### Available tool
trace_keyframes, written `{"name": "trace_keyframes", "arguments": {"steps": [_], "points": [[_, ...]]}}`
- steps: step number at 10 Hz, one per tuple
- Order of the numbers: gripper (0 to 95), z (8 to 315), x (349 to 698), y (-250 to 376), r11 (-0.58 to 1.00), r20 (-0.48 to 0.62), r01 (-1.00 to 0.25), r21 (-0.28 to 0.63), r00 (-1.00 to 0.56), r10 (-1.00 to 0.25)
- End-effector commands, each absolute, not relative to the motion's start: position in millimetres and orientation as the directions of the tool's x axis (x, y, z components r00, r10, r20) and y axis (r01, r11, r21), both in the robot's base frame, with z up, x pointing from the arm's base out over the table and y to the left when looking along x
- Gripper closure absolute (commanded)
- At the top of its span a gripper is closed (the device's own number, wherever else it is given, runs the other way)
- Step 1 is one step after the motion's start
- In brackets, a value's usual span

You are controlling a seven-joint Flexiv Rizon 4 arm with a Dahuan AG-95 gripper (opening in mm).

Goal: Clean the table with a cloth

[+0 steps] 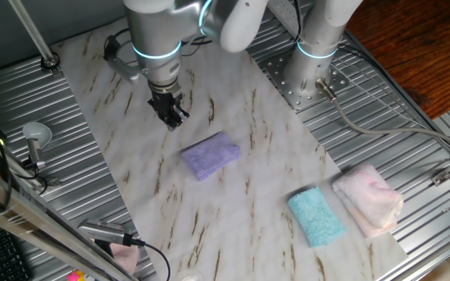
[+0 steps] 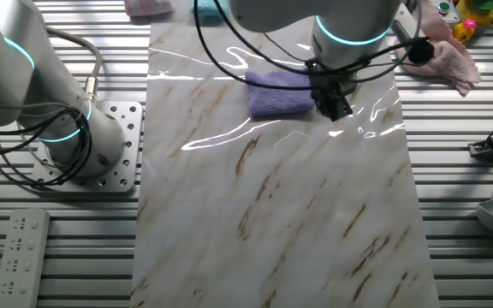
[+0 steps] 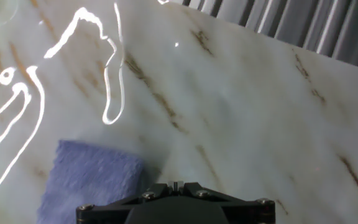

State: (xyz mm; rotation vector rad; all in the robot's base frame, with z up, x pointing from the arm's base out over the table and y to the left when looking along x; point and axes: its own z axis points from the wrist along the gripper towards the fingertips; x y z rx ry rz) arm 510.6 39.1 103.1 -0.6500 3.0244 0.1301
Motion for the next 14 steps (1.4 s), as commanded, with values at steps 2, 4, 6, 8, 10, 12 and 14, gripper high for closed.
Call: {"name": "trace_keyframes", "arguments": {"steps": [2, 4, 6, 8, 10, 12, 14], "points": [[76.0, 97, 469, 52, 0.913, -0.031, -0.391, 0.116, -0.920, -0.390], [57.0, 87, 451, 63, 0.918, -0.031, -0.378, 0.118, -0.926, -0.377], [57.0, 76, 437, 77, 0.926, -0.031, -0.362, 0.109, -0.932, -0.361], [57.0, 76, 437, 77, 0.920, -0.042, -0.384, 0.085, -0.923, -0.381], [57.0, 76, 437, 77, 0.924, -0.037, -0.372, 0.082, -0.928, -0.371], [57.0, 76, 437, 77, 0.937, -0.016, -0.336, 0.101, -0.942, -0.336], [57.0, 74, 438, 77, 0.945, 0.004, -0.301, 0.129, -0.953, -0.304]]}}
